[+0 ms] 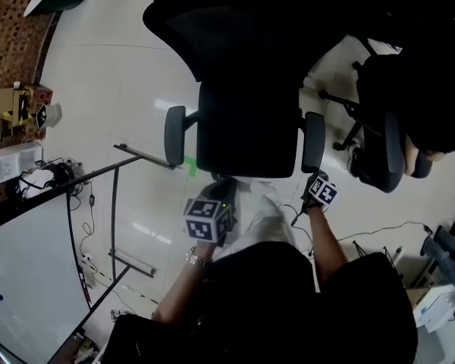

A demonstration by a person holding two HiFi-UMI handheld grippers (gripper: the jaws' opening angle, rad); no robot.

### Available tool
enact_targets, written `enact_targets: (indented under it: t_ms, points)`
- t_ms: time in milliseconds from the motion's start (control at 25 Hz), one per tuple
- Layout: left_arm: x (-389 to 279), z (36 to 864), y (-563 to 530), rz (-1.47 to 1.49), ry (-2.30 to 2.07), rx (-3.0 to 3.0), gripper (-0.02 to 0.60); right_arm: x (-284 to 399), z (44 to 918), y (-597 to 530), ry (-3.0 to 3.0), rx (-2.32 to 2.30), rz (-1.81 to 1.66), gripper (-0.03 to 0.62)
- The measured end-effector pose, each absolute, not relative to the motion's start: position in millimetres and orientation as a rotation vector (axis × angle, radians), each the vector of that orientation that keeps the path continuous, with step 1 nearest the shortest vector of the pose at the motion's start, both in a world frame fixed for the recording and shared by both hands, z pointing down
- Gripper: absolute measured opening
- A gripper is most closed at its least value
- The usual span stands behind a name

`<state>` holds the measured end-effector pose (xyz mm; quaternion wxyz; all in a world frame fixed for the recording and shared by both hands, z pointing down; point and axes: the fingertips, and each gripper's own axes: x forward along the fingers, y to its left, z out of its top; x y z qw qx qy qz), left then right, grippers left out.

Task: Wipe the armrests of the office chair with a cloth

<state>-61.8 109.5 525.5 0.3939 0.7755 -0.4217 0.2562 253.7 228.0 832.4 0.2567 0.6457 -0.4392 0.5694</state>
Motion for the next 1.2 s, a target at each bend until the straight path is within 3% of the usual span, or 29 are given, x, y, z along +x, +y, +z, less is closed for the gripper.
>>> enact_targets:
  t_ms: [200, 480, 840, 1200]
  points:
    - [-62, 520, 104, 0.609, -1.102, 1.985, -0.005, 143, 804, 204, -1.532, 1.358, 1.480, 0.020]
    - [-71, 480, 81, 0.525, -1.142, 2.075, -0.005, 22, 660, 97, -1.945, 1.161, 1.228, 0.020]
    - [-116, 419, 47, 0.391, -1.255, 2.167, -0.005, -43, 493, 34, -2.194, 1.211, 1.064, 0.018]
    - [-131, 394, 49, 0.367, -1.239, 2.236, -0.005, -87, 468, 72, -2.164, 1.129, 0.957, 0.018]
